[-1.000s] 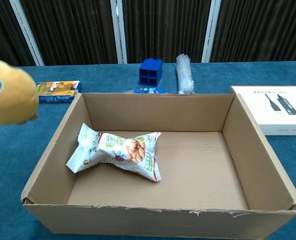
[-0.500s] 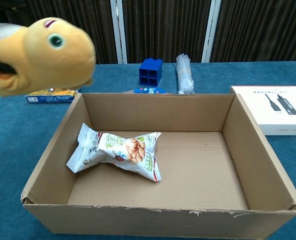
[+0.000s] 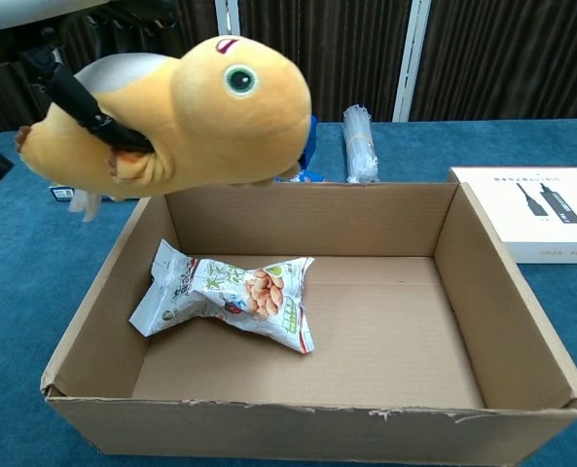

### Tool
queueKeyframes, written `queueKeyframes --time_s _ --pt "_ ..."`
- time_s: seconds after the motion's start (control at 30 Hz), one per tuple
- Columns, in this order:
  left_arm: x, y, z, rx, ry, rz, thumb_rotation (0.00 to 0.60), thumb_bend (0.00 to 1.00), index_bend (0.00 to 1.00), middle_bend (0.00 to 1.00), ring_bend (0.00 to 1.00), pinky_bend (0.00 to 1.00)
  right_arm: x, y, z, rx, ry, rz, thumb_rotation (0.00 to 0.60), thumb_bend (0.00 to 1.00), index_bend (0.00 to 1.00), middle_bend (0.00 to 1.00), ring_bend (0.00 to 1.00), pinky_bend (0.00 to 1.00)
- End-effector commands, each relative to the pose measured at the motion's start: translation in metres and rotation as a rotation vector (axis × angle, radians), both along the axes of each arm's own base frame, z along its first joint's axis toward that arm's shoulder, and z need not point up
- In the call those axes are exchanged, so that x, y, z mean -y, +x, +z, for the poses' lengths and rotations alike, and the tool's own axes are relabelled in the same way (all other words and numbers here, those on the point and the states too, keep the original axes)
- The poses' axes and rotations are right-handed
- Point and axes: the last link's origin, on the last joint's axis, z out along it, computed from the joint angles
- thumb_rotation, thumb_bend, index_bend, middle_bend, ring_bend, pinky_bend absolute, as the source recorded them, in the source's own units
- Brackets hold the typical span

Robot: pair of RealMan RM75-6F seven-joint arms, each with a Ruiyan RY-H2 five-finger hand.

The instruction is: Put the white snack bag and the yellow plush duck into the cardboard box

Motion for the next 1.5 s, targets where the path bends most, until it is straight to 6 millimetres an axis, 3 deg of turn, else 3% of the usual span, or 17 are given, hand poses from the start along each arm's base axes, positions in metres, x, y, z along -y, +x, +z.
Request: queueKeyframes --time_s 0.03,0.07,0.17,0.27,0.43,1.03,1.23,1.5 --pt "0.002 0.008 0.0 0.011 0.014 -0.032 0.6 0.58 0.62 0.46 0.53 0.48 0.0 0.0 0.0 0.0 0.0 -0.001 0.6 0.0 0.29 0.01 0.0 0.0" --pt "0.002 0.011 0.002 0.019 0.039 -0.055 0.6 0.51 0.59 0.43 0.51 0.48 0.0 0.0 0.0 0.0 0.001 -0.001 0.6 0.0 0.29 0.01 0.0 0.0" --pt "0.004 0.015 0.006 0.036 0.101 -0.112 0.6 0.19 0.4 0.26 0.32 0.46 0.0 0.0 0.0 -0.001 0.002 -0.001 0.6 0.0 0.29 0.01 0.0 0.0" --pt "0.007 0.018 0.011 0.076 0.112 -0.143 0.6 0.07 0.29 0.16 0.19 0.4 0.0 0.0 -0.001 -0.004 0.005 0.002 0.6 0.0 0.29 0.01 0.0 0.0" --pt "0.01 0.018 0.017 0.105 0.093 -0.153 0.6 0.01 0.21 0.07 0.07 0.34 -0.001 0.001 -0.002 -0.006 0.008 0.002 0.6 0.0 0.29 0.01 0.0 0.0" --pt "0.01 -0.001 0.02 0.066 0.071 -0.087 0.6 0.0 0.19 0.04 0.05 0.31 -0.001 0.001 -0.003 -0.006 0.01 0.006 0.6 0.0 0.29 0.01 0.0 0.0" --pt "0.016 -0.048 0.038 -0.036 0.131 0.035 0.6 0.0 0.18 0.03 0.04 0.31 -0.001 0.001 -0.003 -0.005 0.012 0.005 0.6 0.0 0.29 0.01 0.0 0.0" --pt "0.041 -0.139 0.056 -0.177 0.195 0.24 0.6 0.01 0.19 0.03 0.04 0.3 0.0 0.003 -0.006 -0.019 0.021 0.011 0.6 0.0 0.29 0.01 0.0 0.0"
